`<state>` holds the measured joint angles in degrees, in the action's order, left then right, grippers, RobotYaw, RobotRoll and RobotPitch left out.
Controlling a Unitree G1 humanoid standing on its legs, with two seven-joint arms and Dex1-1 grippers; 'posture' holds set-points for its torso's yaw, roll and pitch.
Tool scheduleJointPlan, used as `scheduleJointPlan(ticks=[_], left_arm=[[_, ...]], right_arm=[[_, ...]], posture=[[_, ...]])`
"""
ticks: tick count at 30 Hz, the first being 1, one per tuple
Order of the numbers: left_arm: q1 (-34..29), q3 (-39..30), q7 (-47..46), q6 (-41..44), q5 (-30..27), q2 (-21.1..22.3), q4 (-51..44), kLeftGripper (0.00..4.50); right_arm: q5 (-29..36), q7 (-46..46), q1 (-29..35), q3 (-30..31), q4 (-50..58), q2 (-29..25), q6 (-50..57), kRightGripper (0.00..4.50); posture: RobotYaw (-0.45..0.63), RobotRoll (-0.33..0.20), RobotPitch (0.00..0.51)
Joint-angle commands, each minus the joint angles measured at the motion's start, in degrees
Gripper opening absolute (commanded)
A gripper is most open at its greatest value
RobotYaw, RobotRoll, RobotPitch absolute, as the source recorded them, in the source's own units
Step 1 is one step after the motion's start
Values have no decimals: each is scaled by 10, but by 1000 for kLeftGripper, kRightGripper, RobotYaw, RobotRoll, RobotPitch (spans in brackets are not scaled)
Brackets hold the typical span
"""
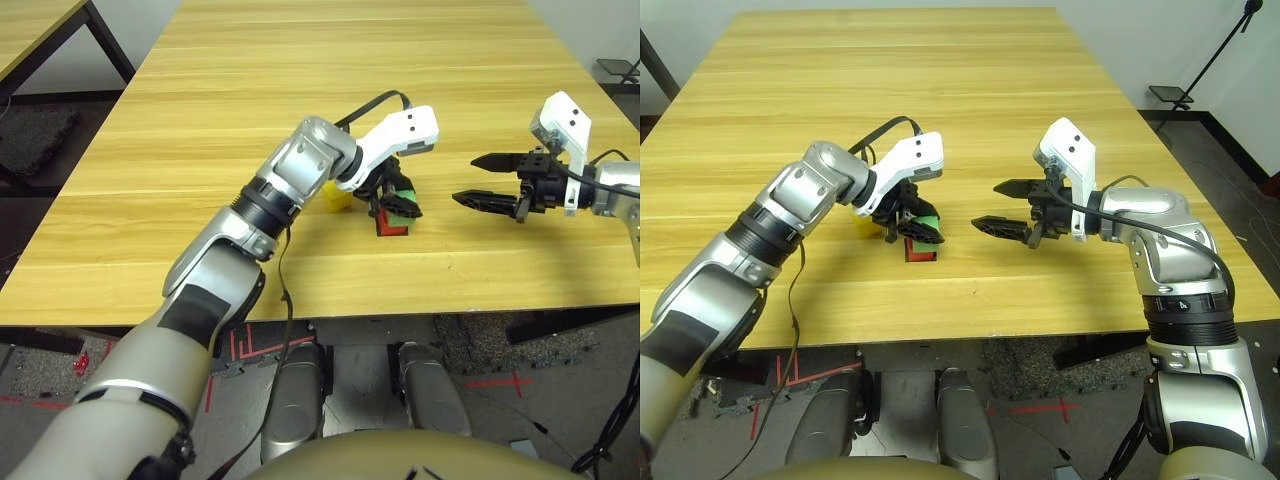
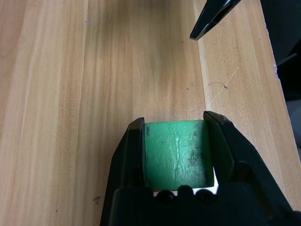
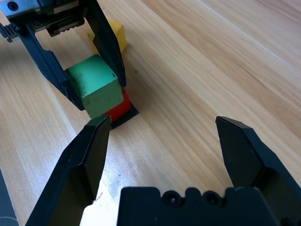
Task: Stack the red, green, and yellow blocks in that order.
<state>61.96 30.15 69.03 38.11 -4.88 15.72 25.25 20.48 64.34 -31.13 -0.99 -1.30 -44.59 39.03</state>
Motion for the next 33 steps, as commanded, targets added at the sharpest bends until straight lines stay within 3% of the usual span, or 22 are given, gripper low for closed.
scheduleJointPlan(ticks=[1,24,31,33], left_arm=[[0,-4,1,-8,10,0,4,1982],[-6,-10,-1,-27,31,-3,21,1982],[-28,-23,0,10,16,12,-44,4335],[-30,-34,1,49,8,36,-89,4469]], right_arm=[[8,-5,1,-2,3,-2,1,4500],[14,-9,-9,6,-4,0,-1,4500],[16,-7,-10,1,-7,-2,-6,4500],[17,-7,-9,-2,-6,-4,-6,4500]], posture=[[-50,-54,112],[-42,-62,112],[-39,-69,105],[-39,-72,103]])
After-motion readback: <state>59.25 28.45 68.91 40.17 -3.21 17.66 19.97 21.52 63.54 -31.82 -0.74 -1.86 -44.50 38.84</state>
